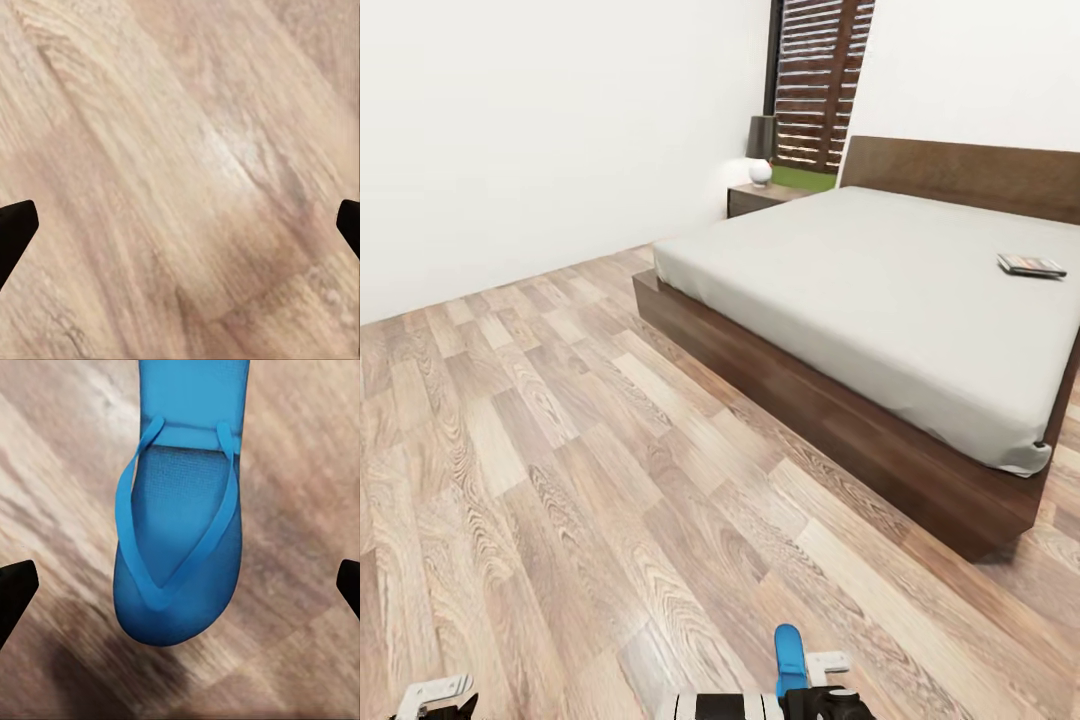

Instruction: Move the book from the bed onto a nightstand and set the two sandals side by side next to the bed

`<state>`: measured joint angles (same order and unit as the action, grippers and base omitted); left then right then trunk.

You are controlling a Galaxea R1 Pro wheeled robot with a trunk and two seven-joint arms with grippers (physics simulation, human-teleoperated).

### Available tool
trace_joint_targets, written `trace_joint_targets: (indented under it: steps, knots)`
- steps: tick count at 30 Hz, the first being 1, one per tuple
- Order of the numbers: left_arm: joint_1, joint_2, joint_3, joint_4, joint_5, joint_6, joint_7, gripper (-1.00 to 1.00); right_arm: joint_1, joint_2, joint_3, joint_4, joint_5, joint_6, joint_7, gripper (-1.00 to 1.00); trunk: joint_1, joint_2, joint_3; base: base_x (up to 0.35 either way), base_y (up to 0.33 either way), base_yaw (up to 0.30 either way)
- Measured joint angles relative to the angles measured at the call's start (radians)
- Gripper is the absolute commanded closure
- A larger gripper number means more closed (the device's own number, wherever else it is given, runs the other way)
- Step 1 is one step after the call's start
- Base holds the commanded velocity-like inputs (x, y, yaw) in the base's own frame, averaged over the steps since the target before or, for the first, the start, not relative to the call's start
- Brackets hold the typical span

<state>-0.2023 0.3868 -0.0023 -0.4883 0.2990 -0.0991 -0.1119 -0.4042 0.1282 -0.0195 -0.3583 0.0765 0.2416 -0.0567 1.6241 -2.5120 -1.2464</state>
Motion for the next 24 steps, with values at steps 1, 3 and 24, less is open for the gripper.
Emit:
trace_joint_targets:
  steps: [1, 3, 24]
  knots:
    - [0.000, 0.000, -0.001, -0.010, -0.001, 0.000, 0.000, -1.00, 0.000, 0.000, 0.000, 0.000, 0.000, 0.000, 0.000, -1.00, 0.000, 0.000, 0.000, 0.000, 0.000, 0.000]
    - [0.000, -0.001, -0.001, -0.032, -0.002, 0.004, 0.000, -1.00, -0.001, 0.000, 0.000, 0.000, 0.001, 0.001, 0.000, -1.00, 0.000, 0.000, 0.000, 0.000, 0.000, 0.000]
    - [0.004, 0.053, 0.188, -0.790, 0.006, 0.746, -0.012, -1.00, -0.011, -0.001, 0.000, 0.000, 0.000, 0.002, -0.001, -1.00, 0.001, 0.000, -0.008, 0.000, 0.000, 0.000]
